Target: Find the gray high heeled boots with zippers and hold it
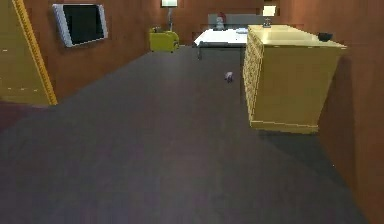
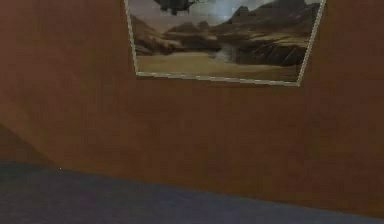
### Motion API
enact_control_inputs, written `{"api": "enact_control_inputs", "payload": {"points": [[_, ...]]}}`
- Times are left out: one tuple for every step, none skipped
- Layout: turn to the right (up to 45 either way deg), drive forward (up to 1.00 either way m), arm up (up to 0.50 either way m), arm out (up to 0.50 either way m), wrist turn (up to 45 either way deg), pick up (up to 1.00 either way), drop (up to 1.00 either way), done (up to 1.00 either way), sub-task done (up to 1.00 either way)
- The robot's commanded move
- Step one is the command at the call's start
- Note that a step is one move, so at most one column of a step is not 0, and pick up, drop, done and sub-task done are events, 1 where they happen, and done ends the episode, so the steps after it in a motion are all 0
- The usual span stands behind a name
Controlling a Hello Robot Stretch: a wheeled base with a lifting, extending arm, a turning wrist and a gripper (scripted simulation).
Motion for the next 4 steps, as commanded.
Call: {"api": "enact_control_inputs", "payload": {"points": [[0.0,0.4,0.0,0.0,0.0,0.0,0.0,0.0,0.0],[-33.0,0.0,0.0,0.0,0.0,0.0,0.0,0.0,0.0],[0.0,0.25,0.0,0.0,0.0,0.0,0.0,0.0,0.0],[-24.0,0.0,0.0,0.0,0.0,0.0,0.0,0.0,0.0]]}}
